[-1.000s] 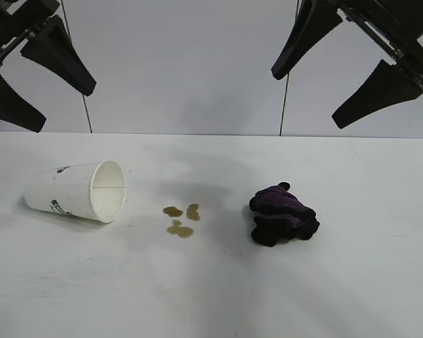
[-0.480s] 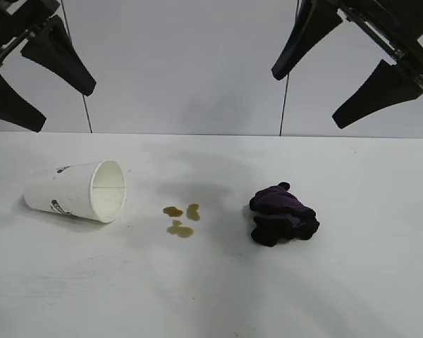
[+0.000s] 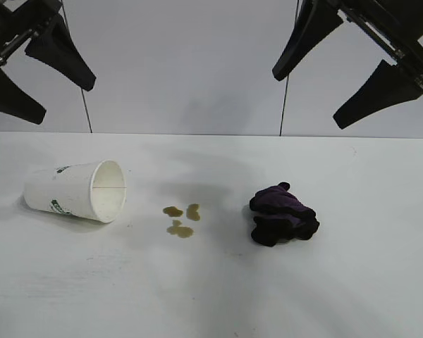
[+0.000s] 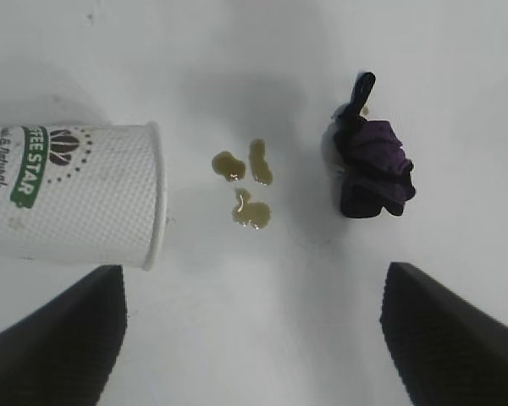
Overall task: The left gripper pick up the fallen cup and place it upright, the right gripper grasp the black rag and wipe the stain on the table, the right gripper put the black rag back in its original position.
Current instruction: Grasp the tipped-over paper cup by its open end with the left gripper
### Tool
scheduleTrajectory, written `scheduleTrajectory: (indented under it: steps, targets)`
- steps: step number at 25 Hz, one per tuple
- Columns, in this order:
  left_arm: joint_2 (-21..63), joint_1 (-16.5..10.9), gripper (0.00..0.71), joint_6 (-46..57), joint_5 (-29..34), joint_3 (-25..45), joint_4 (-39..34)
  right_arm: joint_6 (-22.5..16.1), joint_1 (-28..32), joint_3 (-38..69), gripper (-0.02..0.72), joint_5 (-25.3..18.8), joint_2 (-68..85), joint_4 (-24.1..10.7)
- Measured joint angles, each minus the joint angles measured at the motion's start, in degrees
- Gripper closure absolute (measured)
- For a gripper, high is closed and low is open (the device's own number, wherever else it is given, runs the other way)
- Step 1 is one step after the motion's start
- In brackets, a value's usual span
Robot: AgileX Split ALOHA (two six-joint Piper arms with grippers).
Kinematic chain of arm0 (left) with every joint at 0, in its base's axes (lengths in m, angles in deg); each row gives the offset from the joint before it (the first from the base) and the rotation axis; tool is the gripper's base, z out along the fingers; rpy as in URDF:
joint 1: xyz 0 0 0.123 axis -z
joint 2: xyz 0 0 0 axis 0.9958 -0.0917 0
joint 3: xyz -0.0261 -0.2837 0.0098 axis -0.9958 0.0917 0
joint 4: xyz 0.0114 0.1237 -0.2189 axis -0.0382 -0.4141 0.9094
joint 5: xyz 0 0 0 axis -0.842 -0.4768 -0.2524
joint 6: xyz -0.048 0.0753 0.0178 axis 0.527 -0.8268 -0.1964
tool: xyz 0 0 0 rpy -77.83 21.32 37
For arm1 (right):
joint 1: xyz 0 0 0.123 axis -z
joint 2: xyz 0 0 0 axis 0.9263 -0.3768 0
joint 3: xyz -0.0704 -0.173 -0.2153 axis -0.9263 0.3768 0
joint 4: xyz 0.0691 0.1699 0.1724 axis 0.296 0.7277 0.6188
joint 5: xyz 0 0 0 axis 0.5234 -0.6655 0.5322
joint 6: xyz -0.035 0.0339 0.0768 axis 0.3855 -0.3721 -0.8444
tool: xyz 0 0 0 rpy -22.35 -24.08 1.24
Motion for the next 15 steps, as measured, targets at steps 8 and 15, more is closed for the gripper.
scheduleTrajectory:
  steps: [8, 15]
  targets:
    - [0.0, 0.0, 0.023, -7.0, 2.6, -0.5, 0.0, 0.0, 0.0, 0.0, 0.136, 0.0, 0.0, 0.0]
    - [0.0, 0.5, 0.017, -31.9, 10.1, -9.3, -2.3, 0.0, 0.0, 0.0, 0.136, 0.0, 0.0, 0.0]
